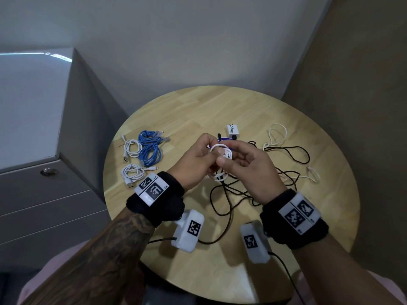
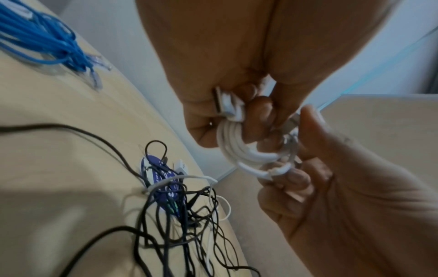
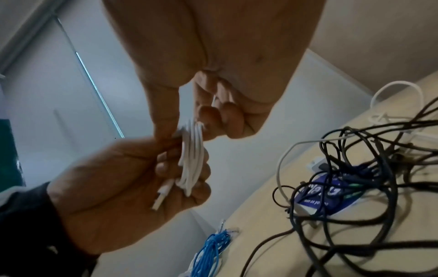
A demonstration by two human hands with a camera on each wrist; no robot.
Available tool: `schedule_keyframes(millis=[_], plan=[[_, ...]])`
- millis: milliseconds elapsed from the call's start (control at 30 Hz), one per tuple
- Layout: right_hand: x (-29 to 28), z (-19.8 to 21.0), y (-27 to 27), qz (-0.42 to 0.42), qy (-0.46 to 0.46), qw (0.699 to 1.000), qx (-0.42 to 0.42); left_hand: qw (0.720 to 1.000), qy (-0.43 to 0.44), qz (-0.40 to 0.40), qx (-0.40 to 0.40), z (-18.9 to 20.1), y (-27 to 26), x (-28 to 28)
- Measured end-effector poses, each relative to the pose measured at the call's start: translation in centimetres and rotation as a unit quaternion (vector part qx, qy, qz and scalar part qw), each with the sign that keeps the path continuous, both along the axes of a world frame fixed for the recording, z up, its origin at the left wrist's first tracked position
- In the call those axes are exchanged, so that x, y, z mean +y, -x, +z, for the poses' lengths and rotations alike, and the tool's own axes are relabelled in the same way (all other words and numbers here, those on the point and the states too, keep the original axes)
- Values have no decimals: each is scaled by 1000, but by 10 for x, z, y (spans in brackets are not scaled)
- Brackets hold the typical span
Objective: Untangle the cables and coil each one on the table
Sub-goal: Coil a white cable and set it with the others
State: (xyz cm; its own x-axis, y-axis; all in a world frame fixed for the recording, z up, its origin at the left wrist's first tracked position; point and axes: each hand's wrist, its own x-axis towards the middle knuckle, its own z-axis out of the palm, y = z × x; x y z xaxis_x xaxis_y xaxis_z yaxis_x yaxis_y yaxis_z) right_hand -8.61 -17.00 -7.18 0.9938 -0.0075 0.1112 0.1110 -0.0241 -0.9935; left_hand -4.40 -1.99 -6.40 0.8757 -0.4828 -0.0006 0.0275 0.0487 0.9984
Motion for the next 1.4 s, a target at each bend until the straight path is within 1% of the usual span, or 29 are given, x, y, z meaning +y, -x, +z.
schedule_keyframes(millis=[67, 133, 233, 333, 433, 500, 533, 600, 667, 700, 767, 833, 900, 967, 1033, 1100, 1167, 1233, 1333, 1400], plan=[[3, 1, -2, -52, -6, 998, -18, 999, 38, -1, 31, 1, 0, -2], [3, 2, -4, -76, 4, 997, -28, 999, 40, 8, 35, 1, 2, -3], [3, 0, -4, -86, 29, 995, -38, 999, -11, 28, -36, -2, 7, -7], [2, -1, -5, -89, 36, 994, -52, 994, -33, 42, -93, -7, 10, -9], [0, -1, -6, -87, 24, 995, -44, 979, -87, 61, -175, -11, 14, -12], [-3, 1, -6, -78, 11, 996, -35, 969, -101, 76, -214, -11, 18, -15], [-4, 2, -6, -65, 5, 997, -33, 968, -94, 84, -216, -11, 17, -15], [-6, 4, -7, -44, 14, 998, -34, 974, -75, 90, -195, -10, 15, -15], [-7, 4, -8, -43, 36, 998, -37, 978, -70, 84, -179, -10, 12, -14], [-7, 3, -8, -44, 46, 997, -39, 977, -77, 81, -184, -10, 12, -13], [-6, 1, -8, -52, 63, 996, -45, 966, -108, 77, -222, -11, 13, -12], [-5, 0, -7, -63, 72, 994, -45, 948, -150, 84, -269, -14, 16, -12], [-5, -2, -8, -72, 81, 993, -40, 935, -174, 101, -292, -16, 17, -14], [-6, -5, -8, -82, 98, 991, -43, 929, -183, 112, -302, -17, 17, -16], [-6, -7, -7, -91, 118, 987, -63, 930, -177, 112, -301, -16, 18, -17], [-5, -6, -7, -113, 124, 982, -90, 944, -133, 116, -278, -15, 19, -18], [-4, -5, -6, -138, 116, 978, -104, 965, -61, 113, -227, -13, 19, -21], [-4, -5, -7, -158, 118, 975, -102, 981, -17, 94, -166, -13, 17, -23], [-4, -10, -8, -168, 109, 975, -94, 993, 4, 66, -102, -13, 14, -23], [-2, -12, -7, -147, 112, 977, -106, 993, 16, 78, -84, -14, 11, -22]])
